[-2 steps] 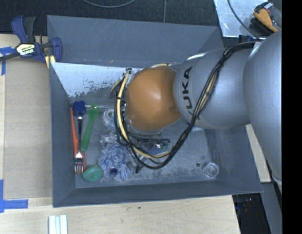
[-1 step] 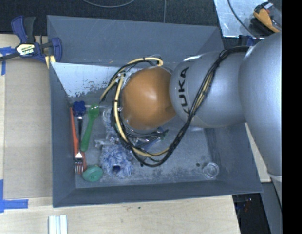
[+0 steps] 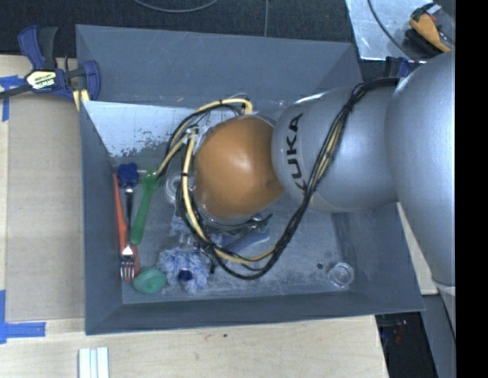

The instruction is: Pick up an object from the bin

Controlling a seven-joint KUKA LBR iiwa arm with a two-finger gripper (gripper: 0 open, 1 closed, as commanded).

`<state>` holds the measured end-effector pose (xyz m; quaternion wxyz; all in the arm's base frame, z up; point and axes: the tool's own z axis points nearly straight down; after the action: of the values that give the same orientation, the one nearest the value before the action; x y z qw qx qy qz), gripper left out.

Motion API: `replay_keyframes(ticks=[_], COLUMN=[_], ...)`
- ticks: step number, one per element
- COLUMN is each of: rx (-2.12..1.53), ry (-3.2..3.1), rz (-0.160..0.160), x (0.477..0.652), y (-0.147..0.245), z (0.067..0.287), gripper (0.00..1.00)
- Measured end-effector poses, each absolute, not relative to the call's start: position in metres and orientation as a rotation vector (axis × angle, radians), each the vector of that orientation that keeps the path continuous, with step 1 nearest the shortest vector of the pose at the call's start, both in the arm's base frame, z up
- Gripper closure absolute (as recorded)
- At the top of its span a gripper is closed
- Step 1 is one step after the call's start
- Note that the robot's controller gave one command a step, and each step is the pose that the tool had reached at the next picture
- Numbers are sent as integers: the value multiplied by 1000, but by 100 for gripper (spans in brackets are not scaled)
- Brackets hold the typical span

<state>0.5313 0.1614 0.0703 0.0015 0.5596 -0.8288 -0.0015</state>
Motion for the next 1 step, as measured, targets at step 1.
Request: replay_keyframes(ticks=[1], rx=[1755], ry=[-2602], rz=[-5], x=[531], y=[161], z=[70], gripper=[100])
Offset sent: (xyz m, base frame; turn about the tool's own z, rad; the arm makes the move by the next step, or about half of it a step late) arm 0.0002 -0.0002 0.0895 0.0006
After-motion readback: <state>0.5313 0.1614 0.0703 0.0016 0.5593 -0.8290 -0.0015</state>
